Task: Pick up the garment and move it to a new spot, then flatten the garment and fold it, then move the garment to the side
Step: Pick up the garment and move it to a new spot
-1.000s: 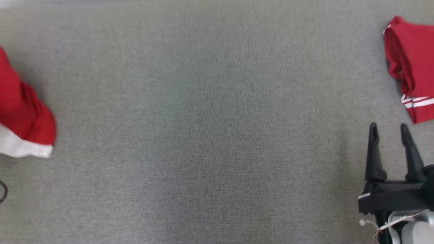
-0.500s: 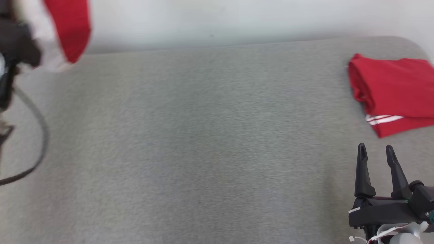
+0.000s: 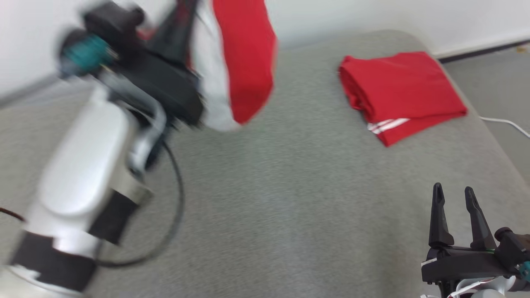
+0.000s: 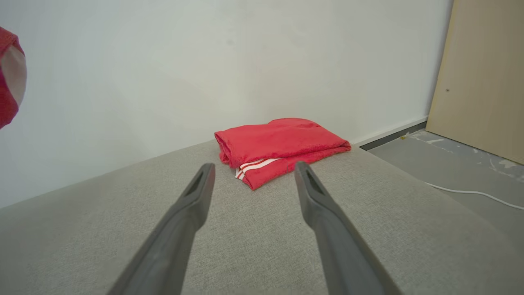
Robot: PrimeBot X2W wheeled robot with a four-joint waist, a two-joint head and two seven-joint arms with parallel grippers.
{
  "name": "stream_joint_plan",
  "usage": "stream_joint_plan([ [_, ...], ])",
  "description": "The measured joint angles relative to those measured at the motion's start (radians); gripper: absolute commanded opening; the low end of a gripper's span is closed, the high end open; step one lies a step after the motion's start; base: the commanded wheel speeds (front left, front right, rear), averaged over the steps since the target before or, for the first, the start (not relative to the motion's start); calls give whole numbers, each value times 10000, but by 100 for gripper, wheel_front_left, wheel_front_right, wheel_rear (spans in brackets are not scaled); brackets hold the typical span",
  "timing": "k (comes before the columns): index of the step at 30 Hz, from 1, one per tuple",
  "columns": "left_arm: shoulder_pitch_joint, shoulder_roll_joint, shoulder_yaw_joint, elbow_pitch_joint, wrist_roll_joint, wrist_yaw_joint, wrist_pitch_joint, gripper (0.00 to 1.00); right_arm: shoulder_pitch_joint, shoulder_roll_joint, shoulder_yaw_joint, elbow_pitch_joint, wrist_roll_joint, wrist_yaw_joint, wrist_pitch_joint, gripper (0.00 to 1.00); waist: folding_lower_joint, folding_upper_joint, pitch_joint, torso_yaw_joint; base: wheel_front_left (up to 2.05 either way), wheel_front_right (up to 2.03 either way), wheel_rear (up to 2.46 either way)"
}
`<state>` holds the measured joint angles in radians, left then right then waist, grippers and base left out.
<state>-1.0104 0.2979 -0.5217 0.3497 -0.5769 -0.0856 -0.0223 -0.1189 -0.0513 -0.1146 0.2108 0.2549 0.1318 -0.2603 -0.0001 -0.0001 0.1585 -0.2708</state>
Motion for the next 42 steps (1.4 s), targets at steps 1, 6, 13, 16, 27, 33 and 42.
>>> stream_joint_plan([
  [1,203,-169,-121,-23,-92,31,-10,0,8,0,-25,19,8,0,-2,100,0,0,7,-135,0,0,0],
  [6,1331,-719,-642,245,-217,150,-194,0,6,-2,-8,-67,94,0,-13,100,0,0,113,-636,0,0,0],
  [13,3328,-840,-771,1145,-502,347,-965,0,-46,2,171,-90,198,0,-33,100,1,0,376,-762,0,0,0],
  [16,4035,-817,-671,1595,-763,414,-1344,0,-43,2,194,-42,228,0,-33,100,2,0,392,-652,0,0,0],
  [27,4542,-874,-700,2495,-734,314,-2107,100,-61,4,188,-23,-98,0,-36,100,2,1,246,99,0,0,0],
  [33,4564,-871,-516,2303,-487,242,-2322,100,-50,6,236,19,-199,0,-36,100,1,1,-26,626,0,0,0],
  [42,5808,-150,1055,384,479,660,-2401,100,136,6,249,48,-366,0,-36,100,0,0,-620,1436,0,0,0],
])
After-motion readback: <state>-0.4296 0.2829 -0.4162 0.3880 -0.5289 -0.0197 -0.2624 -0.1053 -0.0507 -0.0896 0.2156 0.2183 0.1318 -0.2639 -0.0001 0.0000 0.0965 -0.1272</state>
